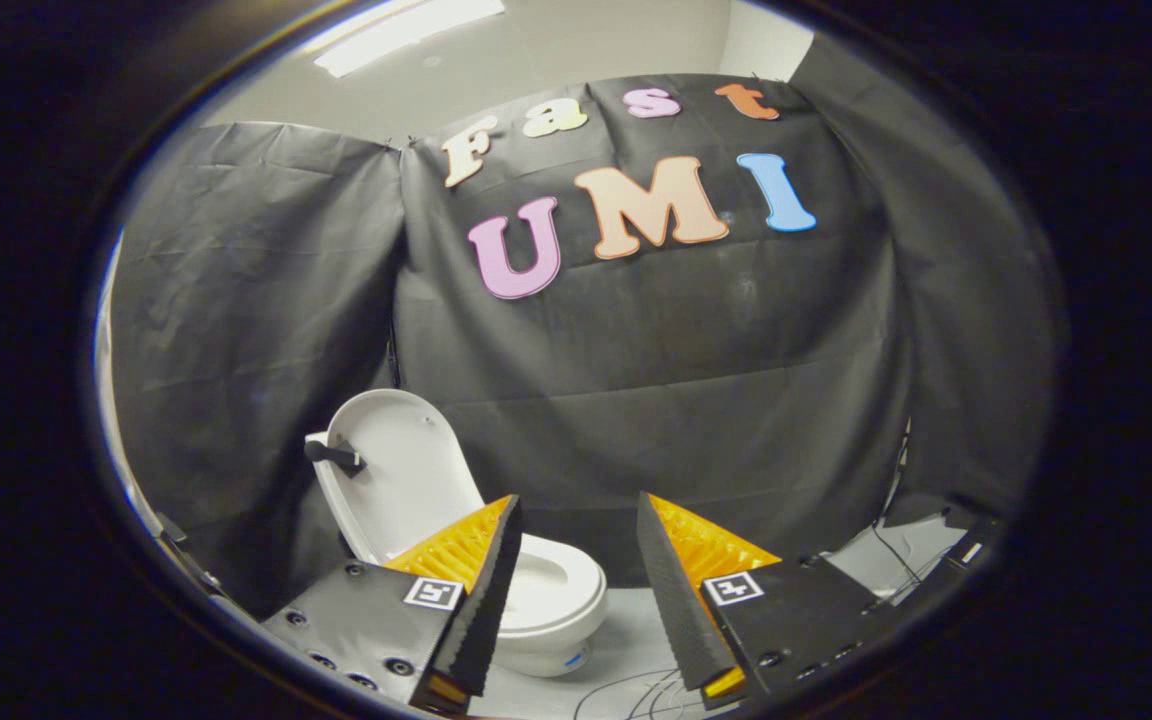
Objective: Open the toilet lid.
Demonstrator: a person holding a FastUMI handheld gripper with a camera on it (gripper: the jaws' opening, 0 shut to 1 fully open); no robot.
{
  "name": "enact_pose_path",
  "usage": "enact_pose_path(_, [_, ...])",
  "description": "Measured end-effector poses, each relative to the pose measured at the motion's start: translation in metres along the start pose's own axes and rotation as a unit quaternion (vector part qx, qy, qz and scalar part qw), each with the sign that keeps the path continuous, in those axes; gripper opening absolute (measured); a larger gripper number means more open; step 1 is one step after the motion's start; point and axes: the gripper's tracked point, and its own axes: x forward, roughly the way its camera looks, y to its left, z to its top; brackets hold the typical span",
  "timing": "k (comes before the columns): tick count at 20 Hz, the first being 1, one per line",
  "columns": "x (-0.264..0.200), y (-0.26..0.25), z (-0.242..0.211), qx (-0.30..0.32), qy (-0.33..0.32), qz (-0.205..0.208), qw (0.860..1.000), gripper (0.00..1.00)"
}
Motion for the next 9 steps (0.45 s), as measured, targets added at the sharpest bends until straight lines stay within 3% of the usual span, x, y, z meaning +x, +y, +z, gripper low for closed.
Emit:
enact_pose_path(5, [-0.001, -0.015, 0.009, -0.008, 0.005, -0.010, 1.000, 0.73])
enact_pose_path(9, [-0.005, 0.001, 0.013, -0.016, -0.008, 0.005, 1.000, 0.73])
